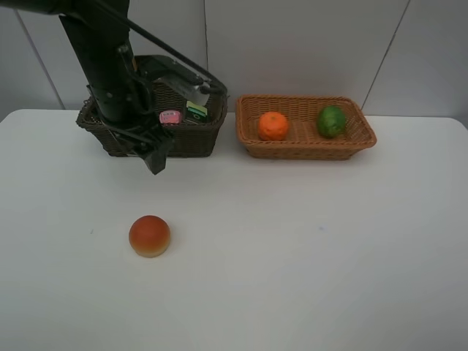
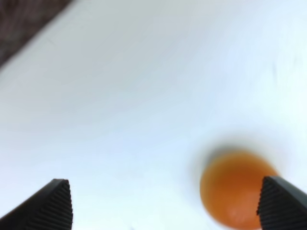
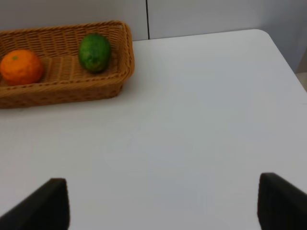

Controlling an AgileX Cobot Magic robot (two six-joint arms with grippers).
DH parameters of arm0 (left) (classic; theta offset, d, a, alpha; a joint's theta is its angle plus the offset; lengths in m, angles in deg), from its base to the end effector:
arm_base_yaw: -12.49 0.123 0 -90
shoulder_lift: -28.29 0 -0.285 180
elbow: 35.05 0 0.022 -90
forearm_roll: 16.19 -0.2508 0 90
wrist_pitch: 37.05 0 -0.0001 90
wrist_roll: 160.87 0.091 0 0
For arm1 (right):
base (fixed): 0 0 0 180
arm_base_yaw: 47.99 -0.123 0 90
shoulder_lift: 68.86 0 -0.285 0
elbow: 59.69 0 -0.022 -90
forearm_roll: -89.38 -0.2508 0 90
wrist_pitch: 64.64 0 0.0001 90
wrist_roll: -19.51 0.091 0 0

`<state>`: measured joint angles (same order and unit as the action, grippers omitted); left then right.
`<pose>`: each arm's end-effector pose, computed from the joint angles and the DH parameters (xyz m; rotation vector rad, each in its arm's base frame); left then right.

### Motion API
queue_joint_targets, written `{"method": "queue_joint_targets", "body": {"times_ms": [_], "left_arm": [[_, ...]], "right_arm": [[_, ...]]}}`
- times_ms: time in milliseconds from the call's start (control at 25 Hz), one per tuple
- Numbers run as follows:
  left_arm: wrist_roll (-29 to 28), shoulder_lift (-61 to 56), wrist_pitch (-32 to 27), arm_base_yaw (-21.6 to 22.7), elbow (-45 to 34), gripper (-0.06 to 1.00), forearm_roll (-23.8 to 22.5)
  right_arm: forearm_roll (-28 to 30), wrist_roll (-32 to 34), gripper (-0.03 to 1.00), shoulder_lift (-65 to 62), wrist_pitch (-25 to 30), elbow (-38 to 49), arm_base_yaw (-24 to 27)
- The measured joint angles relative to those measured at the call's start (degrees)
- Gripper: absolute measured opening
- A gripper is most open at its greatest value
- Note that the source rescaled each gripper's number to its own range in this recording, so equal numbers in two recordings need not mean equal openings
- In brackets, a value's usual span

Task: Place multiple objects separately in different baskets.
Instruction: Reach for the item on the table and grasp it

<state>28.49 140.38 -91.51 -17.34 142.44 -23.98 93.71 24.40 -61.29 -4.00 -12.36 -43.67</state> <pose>0.3189 -0.1713 0.2139 1.0768 2.7256 0.1208 -0.0085 -0.0054 0.2836 0.1663 2.0084 -0.0836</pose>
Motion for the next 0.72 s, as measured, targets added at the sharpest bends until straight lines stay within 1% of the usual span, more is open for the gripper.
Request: {"method": "queue_joint_targets", "body": {"times_ms": [160,360,520,720], "left_arm": [[4.4,-1.5,1.4,-0.4,-5.1,1.00,0.2],[8.5,-4.1,6.4,-0.4,-10.7,1.00,0.7],[15.0,-5.6,7.6,-0.4,-13.9,1.00,1.2],[23.3,-5.7,9.3,-0.4,-17.6,1.00,3.3]], "right_arm": [[0.0,0.0,0.66,0.0,0.0,0.0,0.0],[0.0,0.0,0.66,0.0,0.0,0.0,0.0],[0.0,0.0,0.66,0.0,0.0,0.0,0.0],[0.0,0.0,0.66,0.0,0.0,0.0,0.0]]}}
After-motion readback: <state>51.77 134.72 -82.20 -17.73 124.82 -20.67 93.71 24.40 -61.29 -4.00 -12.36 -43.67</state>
